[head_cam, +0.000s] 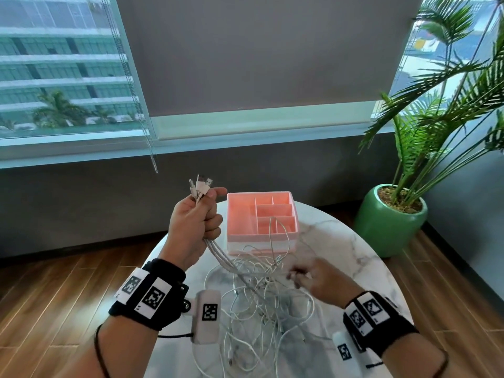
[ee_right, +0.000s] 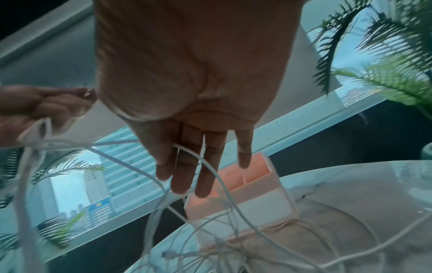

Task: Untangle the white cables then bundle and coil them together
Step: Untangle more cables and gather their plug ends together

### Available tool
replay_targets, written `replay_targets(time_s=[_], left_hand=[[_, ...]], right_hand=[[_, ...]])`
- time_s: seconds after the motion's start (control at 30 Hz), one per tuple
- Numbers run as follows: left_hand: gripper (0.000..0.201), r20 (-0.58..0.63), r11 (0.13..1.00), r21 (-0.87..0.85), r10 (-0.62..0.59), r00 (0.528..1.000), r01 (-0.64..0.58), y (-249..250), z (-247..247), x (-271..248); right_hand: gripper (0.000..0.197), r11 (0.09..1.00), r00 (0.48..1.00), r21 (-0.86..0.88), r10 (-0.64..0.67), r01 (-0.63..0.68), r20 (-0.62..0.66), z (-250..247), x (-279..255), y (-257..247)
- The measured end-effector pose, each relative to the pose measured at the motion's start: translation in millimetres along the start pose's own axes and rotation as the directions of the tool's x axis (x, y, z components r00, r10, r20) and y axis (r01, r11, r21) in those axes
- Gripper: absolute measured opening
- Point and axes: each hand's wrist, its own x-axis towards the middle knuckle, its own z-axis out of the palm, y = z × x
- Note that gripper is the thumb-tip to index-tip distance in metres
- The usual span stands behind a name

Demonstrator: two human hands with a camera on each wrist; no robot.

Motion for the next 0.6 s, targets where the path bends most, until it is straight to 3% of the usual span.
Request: replay_targets(time_s=[0.13, 0.23, 0.3, 0.37, 0.47, 0.53, 0.6], left_hand=[[0.025, -0.038, 0.999, -0.049, 0.007, 0.999, -0.009, -0.2, -7.1, 1.3], [0.027, -0.045, 0.997, -0.080, 0.009, 0.999, -0.013, 1.7, -11.0, 3.5], [0.027, -0.035, 0.996, -0.090, 0.004, 0.999, -0.007, 1.6, -8.0, 4.4], [0.027, -0.018, 0.996, -0.092, 0.001, 1.000, -0.002, 0.9, -1.0, 4.7], [0.025, 0.015, 0.997, -0.079, -0.001, 1.000, 0.002, -0.4, 13.4, 3.7], [0.025, 0.039, 0.998, -0.068, 0.001, 0.999, 0.001, -0.2, 22.7, 3.3], [0.025, 0.058, 0.998, -0.060, 0.003, 0.998, 0.001, 0.7, 29.2, 3.0]], right_hand=[[0.019, 0.994, 0.967, -0.042, 0.087, -0.099, -0.239, -36.3, -16.4, 32.5], [0.025, 0.973, 0.927, -0.059, 0.193, -0.223, -0.322, -56.6, -33.4, 58.4], [0.020, 0.951, 0.929, -0.087, 0.266, -0.297, -0.257, -56.7, -42.5, 69.3], [0.015, 0.931, 0.938, -0.123, 0.333, -0.344, -0.099, -46.1, -46.9, 69.7], [0.036, 0.900, 0.920, -0.259, 0.384, -0.352, 0.083, -31.3, -44.3, 56.1], [0.066, 0.903, 0.932, -0.320, 0.341, -0.287, 0.124, -26.9, -38.2, 35.3], [0.070, 0.957, 0.984, -0.246, 0.172, -0.154, 0.053, -23.5, -30.2, 5.9]])
